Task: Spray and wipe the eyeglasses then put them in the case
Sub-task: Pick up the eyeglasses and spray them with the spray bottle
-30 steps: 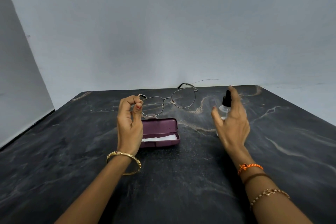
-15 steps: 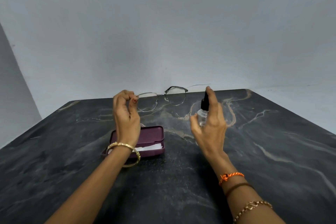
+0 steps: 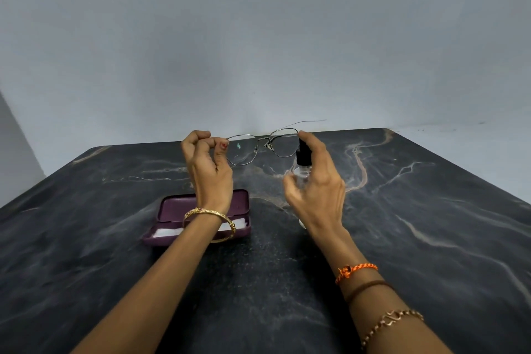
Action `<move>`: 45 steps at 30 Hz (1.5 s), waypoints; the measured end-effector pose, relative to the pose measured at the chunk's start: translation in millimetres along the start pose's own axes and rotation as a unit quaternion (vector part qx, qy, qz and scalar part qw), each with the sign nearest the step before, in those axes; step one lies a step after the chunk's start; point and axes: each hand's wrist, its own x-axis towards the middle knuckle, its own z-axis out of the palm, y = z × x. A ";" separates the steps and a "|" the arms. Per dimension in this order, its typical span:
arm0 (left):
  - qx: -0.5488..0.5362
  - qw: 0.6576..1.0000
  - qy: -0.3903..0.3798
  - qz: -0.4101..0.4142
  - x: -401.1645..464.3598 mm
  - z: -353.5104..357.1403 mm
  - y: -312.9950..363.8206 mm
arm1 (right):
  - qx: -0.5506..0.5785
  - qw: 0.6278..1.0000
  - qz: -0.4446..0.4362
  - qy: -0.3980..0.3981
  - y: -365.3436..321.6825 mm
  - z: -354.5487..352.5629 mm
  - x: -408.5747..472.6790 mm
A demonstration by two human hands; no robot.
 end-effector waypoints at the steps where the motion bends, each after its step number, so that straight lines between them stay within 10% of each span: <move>1: 0.001 1.000 0.000 0.001 -0.3 -1.6 0.0 | 0.000 1.000 -0.001 0.002 0.1 0.3 -0.1; 45: -0.006 0.997 0.026 -0.071 -14.0 -14.7 14.5 | -0.013 0.999 -0.016 0.037 1.1 -0.8 1.1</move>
